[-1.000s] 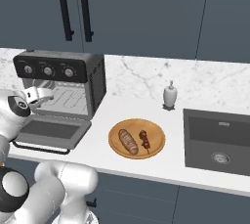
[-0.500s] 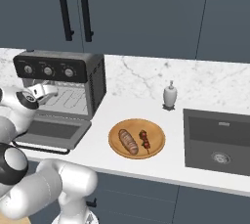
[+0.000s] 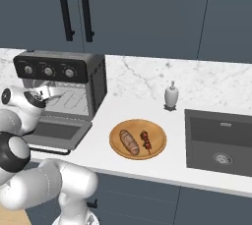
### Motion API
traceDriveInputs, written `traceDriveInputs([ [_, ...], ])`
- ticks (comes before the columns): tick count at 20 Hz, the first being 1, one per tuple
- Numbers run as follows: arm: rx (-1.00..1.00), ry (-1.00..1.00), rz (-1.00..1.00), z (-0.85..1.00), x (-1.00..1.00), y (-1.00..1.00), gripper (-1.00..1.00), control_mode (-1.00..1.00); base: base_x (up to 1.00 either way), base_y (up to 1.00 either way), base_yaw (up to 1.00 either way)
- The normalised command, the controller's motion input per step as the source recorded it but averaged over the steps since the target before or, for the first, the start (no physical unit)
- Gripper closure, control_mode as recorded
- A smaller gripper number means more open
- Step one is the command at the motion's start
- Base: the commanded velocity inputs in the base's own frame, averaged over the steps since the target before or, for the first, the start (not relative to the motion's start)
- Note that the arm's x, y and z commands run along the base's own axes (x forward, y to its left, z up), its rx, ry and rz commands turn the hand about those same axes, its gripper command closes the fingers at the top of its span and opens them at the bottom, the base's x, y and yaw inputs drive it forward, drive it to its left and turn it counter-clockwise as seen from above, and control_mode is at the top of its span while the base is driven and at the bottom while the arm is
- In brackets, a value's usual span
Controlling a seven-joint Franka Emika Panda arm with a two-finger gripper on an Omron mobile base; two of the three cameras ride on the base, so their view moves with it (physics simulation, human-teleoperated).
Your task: Pick up the kebab skewer and baguette bread, and place them inside the toaster oven. Close the toaster oven door and start by setting the timer.
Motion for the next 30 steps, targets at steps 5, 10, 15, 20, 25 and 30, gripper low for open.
traceDriveInputs([
  [5, 0.07, -0.01, 0.00, 0.00, 0.01, 0.00, -1.00, -1.00, 0.00, 0.00, 0.00],
  [10, 0.04, 0.00, 0.00, -0.06, 0.11, 0.04, -1.00, -1.00, 0.00, 0.00, 0.00],
  [15, 0.00, -0.02, 0.00, 0.00, 0.31, 0.00, -1.00, -1.00, 0.00, 0.00, 0.00],
  [20, 0.00, -0.02, 0.00, -0.17, 0.02, 0.05, -1.00, -1.00, 0.00, 0.00, 0.00],
  [25, 0.00, -0.06, 0.00, -0.03, 0.31, 0.01, -1.00, -1.00, 0.00, 0.00, 0.00],
  [30, 0.00, -0.02, 0.00, -0.02, 0.20, 0.00, -1.00, -1.00, 0.00, 0.00, 0.00],
])
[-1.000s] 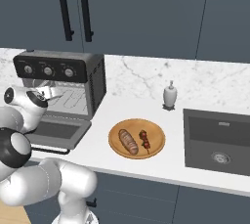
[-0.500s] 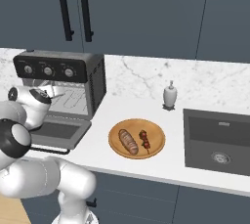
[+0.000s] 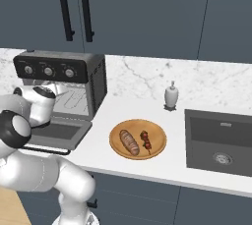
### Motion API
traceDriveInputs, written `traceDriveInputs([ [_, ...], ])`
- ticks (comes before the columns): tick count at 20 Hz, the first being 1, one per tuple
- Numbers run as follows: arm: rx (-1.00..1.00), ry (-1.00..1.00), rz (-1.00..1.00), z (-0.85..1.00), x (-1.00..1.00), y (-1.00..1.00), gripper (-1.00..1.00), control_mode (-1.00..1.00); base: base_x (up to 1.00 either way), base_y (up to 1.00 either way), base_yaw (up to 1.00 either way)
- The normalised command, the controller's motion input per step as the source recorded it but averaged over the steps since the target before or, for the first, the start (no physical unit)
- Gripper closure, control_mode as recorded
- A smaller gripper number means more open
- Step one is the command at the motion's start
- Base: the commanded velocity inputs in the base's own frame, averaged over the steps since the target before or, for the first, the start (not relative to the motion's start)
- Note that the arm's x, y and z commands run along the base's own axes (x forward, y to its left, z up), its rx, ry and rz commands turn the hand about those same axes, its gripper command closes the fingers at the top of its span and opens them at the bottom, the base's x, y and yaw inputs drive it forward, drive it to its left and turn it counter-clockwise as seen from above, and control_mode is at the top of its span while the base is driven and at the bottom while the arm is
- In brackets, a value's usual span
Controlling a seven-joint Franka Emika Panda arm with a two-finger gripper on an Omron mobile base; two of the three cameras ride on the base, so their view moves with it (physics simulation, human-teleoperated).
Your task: Pick up the kebab skewer and baguette bread, and place them inside the toaster oven. Close the toaster oven door and start by setting the timer.
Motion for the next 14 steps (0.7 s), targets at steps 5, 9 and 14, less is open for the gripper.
traceDriveInputs([
  [5, 0.00, 0.00, 0.00, -0.13, 0.01, 0.00, -1.00, -1.00, 0.00, 0.00, 0.00],
  [9, 0.00, 0.00, 0.00, -0.04, 0.12, 0.00, -1.00, -1.00, 0.00, 0.00, 0.00],
  [14, 0.00, 0.00, 0.00, -0.10, 0.12, 0.00, -1.00, -1.00, 0.00, 0.00, 0.00],
])
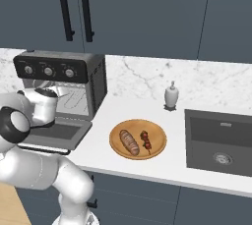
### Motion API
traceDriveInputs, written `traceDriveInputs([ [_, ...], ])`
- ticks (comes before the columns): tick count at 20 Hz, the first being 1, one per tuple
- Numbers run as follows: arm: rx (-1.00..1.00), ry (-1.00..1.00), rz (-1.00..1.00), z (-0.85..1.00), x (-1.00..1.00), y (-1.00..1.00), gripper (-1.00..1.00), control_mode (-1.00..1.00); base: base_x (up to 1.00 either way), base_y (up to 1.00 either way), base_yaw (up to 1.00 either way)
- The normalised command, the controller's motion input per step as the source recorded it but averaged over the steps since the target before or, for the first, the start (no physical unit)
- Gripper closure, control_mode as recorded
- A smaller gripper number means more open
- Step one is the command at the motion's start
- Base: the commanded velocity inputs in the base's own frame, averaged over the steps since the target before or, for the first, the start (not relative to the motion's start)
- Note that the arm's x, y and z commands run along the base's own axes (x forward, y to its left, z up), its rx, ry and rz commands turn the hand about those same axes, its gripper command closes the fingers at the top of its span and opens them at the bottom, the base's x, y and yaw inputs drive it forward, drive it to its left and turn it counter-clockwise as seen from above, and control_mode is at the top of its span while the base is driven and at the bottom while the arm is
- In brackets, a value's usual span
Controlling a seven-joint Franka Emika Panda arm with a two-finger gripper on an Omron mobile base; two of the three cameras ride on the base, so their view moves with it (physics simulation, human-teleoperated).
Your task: Pick up the kebab skewer and baguette bread, and place them inside the toaster oven. Close the toaster oven door and start by setting the timer.
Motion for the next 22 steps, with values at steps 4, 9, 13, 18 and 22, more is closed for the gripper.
traceDriveInputs([
  [4, 0.00, 0.00, 0.00, -0.15, 0.30, 0.00, -1.00, -1.00, 0.00, 0.00, 0.00],
  [9, 0.00, 0.00, 0.00, -0.11, 0.20, 0.00, -1.00, -1.00, 0.00, 0.00, 0.00],
  [13, 0.00, 0.00, 0.00, -0.08, 0.12, 0.00, 1.00, -1.00, 0.00, 0.00, 0.00],
  [18, 0.00, 0.00, 0.00, 0.00, 0.04, -0.14, 1.00, -1.00, 0.00, 0.00, 0.00],
  [22, 0.00, 0.00, 0.00, 0.00, 0.00, -0.25, 1.00, -1.00, 0.00, 0.00, 0.00],
])
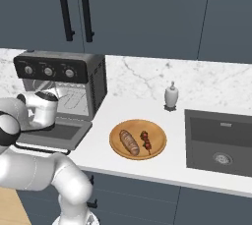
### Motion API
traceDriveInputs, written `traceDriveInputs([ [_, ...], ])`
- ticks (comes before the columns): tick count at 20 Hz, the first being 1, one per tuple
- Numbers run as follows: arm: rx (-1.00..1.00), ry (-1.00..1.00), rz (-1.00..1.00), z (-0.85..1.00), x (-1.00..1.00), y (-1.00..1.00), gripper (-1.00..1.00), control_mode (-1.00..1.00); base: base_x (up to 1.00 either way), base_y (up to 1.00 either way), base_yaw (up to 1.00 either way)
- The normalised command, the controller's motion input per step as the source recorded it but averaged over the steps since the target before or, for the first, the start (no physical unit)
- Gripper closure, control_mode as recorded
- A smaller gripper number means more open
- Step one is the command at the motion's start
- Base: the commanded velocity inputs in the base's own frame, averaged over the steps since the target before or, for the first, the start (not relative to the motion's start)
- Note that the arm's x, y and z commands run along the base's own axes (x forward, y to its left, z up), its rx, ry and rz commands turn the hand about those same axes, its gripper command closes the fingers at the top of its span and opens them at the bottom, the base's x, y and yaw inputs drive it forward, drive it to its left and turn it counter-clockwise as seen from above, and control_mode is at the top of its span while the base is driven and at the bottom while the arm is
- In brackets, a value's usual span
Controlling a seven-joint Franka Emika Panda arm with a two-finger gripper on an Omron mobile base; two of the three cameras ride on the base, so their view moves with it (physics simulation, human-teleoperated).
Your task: Pick up the kebab skewer and baguette bread, and place them inside the toaster oven. Close the toaster oven door and start by setting the timer.
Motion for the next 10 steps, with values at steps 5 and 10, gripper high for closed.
traceDriveInputs([
  [5, 0.00, 0.00, 0.00, 0.06, -0.10, -0.04, 1.00, -1.00, 0.00, 0.00, 0.00],
  [10, 0.02, 0.00, 0.00, 0.12, -0.30, 0.00, 1.00, -1.00, 0.00, 0.00, 0.00],
])
